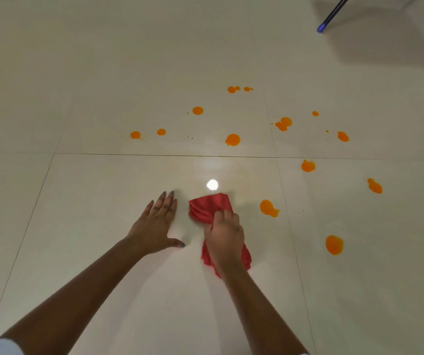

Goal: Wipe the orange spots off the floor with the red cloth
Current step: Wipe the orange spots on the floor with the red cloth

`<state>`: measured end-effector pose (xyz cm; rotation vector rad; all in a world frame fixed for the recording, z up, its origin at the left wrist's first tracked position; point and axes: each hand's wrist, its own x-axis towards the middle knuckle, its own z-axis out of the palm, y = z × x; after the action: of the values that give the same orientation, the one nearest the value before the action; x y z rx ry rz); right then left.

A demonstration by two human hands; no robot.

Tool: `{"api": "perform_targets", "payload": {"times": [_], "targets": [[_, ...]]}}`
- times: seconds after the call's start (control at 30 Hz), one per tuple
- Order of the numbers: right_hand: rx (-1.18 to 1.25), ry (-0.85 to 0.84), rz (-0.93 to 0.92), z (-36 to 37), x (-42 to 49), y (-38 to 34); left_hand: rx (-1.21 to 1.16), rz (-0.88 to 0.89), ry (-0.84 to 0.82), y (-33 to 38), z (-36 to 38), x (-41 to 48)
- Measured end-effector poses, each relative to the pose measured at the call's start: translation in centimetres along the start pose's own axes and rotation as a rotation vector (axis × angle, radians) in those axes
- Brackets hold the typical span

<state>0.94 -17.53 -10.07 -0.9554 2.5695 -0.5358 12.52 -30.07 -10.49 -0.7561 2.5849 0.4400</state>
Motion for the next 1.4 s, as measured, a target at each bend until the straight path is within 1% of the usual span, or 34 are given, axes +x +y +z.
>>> {"api": "perform_targets", "payload": {"times": [0.1, 0.13, 0.17, 0.2, 0.27, 0.3, 0.33, 0.43, 0.5, 0.57, 0.6, 0.67, 0.7, 0.73, 0.8, 0.83, 0.87, 0.9, 0.93, 0.97, 1.0, 1.07, 1.13, 1.17, 1.2, 1.27, 1.33, 1.37, 1.4], "targets": [[0.523, 0.002, 0.283, -4.4, 1.8, 2.9, -0.003, 0.087, 0.002, 1.5, -0.9, 0.3], [0.607, 0.033, 0.354, -5.9, 1.9, 4.7, 0.002, 0.108, -0.009, 2.2, -1.3, 0.8], [0.610, 0.050, 0.371, -7.0, 1.9, 6.1, 0.024, 0.127, -0.027, 2.6, -1.7, 1.2], [0.503, 0.051, 0.378, -7.9, 1.9, 7.2, 0.066, 0.150, -0.046, 3.2, -2.2, 1.7], [0.089, 0.037, 0.376, -8.0, 1.9, 8.9, 0.159, 0.187, -0.093, 4.5, -2.9, 3.0], [-0.051, 0.049, 0.343, -7.4, 1.8, 9.1, 0.187, 0.197, -0.111, 5.1, -3.2, 3.6], [-0.132, 0.046, 0.287, -6.6, 1.5, 8.7, 0.205, 0.201, -0.126, 5.8, -3.5, 4.2], [-0.263, -0.037, 0.054, -2.1, 1.3, 7.1, 0.254, 0.204, -0.149, 6.9, -3.7, 5.5], [-0.360, -0.005, -0.045, -1.1, 3.4, 7.7, 0.287, 0.201, -0.147, 7.2, -3.4, 6.2], [-0.368, -0.016, -0.013, -2.4, 6.7, 9.9, 0.256, 0.193, -0.125, 7.4, -3.1, 7.0], [-0.352, 0.005, 0.061, -3.1, 7.8, 11.7, 0.228, 0.198, -0.112, 7.7, -2.9, 7.4], [-0.300, 0.110, 0.243, -4.1, 7.5, 14.8, 0.195, 0.234, -0.090, 8.6, -2.4, 7.9], [-0.285, 0.179, 0.289, -4.1, 5.9, 15.3, 0.186, 0.252, -0.094, 9.2, -2.1, 8.1], [-0.287, 0.235, 0.293, -3.7, 3.6, 15.1, 0.171, 0.259, -0.103, 9.8, -1.8, 8.2], [-0.282, 0.179, 0.167, -2.0, -0.7, 13.4, 0.148, 0.243, -0.127, 10.9, -1.2, 8.5], [-0.293, 0.118, 0.091, -1.3, -1.4, 12.6, 0.143, 0.226, -0.135, 11.3, -1.1, 8.5], [-0.310, 0.078, -0.005, -1.3, -0.6, 12.0, 0.147, 0.211, -0.140, 11.5, -1.1, 8.5], [-0.340, 0.090, -0.111, -1.7, 1.5, 11.7, 0.155, 0.197, -0.139, 11.5, -1.2, 8.5], [-0.369, 0.096, -0.166, -2.1, 4.0, 12.4, 0.168, 0.191, -0.140, 11.7, -1.2, 8.5], [-0.394, 0.072, -0.172, -3.1, 6.7, 13.4, 0.177, 0.189, -0.139, 11.7, -1.2, 8.5], [-0.389, 0.062, -0.107, -4.3, 8.9, 14.7, 0.181, 0.188, -0.136, 11.7, -1.2, 8.5], [-0.341, 0.094, 0.129, -5.9, 10.6, 17.9, 0.171, 0.190, -0.131, 11.6, -1.2, 8.5], [-0.272, 0.221, 0.319, -5.5, 7.5, 18.8, 0.156, 0.203, -0.135, 11.6, -1.1, 8.4], [-0.275, 0.276, 0.341, -4.6, 5.0, 17.7, 0.140, 0.205, -0.127, 11.5, -1.0, 8.5], [-0.273, 0.264, 0.299, -3.4, 2.2, 16.1, 0.127, 0.209, -0.122, 11.4, -0.9, 8.5], [-0.283, 0.151, 0.098, -1.1, -0.8, 12.7, 0.118, 0.215, -0.116, 11.2, -1.0, 8.4], [-0.323, 0.099, -0.091, -1.1, 1.3, 11.1, 0.130, 0.208, -0.113, 11.2, -1.2, 8.3], [-0.352, 0.076, -0.125, -1.8, 3.3, 11.6, 0.138, 0.205, -0.112, 11.4, -1.3, 8.3], [-0.385, 0.043, -0.119, -2.9, 5.3, 12.5, 0.130, 0.196, -0.109, 11.6, -1.4, 8.2]]}}
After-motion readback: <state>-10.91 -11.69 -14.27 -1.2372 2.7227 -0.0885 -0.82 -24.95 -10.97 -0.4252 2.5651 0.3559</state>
